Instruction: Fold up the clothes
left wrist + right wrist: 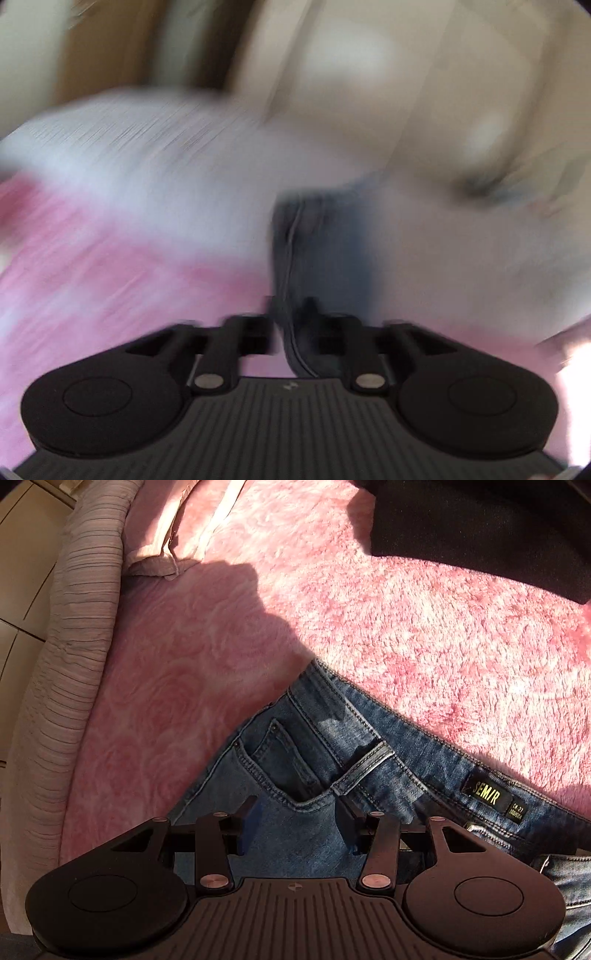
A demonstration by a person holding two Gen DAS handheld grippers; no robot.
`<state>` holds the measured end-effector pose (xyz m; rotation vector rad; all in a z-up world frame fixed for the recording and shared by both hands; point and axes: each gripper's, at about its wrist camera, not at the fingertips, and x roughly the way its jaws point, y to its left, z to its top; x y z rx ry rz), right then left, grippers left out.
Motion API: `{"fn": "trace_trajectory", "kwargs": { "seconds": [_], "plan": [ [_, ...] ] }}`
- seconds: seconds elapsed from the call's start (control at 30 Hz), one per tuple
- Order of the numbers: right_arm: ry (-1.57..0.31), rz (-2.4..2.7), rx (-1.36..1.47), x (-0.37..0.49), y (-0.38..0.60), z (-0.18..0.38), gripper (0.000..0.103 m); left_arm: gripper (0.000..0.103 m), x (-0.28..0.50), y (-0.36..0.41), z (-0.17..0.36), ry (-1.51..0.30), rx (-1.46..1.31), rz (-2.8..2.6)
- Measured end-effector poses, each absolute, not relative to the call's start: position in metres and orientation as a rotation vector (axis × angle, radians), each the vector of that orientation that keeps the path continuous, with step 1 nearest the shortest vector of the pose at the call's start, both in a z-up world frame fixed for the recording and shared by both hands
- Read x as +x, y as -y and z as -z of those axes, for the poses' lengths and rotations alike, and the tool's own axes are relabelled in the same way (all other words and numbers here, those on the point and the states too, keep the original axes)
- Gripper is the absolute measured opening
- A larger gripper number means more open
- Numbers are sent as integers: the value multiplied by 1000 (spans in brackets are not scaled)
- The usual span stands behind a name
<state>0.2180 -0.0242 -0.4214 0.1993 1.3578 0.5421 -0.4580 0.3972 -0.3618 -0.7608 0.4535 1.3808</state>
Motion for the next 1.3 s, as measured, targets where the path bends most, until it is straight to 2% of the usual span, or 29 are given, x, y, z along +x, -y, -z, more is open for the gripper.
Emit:
{"fn": "trace_trajectory", "kwargs": {
  "seconds": [0.07,0.1,0.2,0.27,0.33,0.57,0.8,1.1,1.17,1.3],
  "plan": [
    [-1373,-559,193,210,27,422,49,15,-487,-394,398,-576,-894,-1582],
    [-1380,-567,188,206,30,422,49,14,-502,-387,412,-600,-951,-1659],
    [-1375,-578,156,198,50,416,48,15,-534,-342,424,-508,-1075,-1716],
    [-1358,-566,132,195,70,411,48,15,-539,-312,425,-476,-1126,-1659],
    [-1340,-545,112,194,94,405,48,15,-530,-277,422,-517,-1121,-1591],
    [-1302,-507,90,186,170,387,48,15,-448,-159,414,-676,-1089,-1231],
    [-1269,-675,-53,195,176,382,48,15,-355,-88,408,-748,-1059,-1015],
    [-1251,-1084,-233,244,134,413,47,15,-279,-36,396,-680,-1068,-1056],
    [-1266,-1174,-233,258,124,422,39,15,-263,-24,394,-672,-1061,-1071],
    [-1321,-1294,-192,288,105,445,37,15,-238,-8,397,-640,-1097,-1105]
  ]
}}
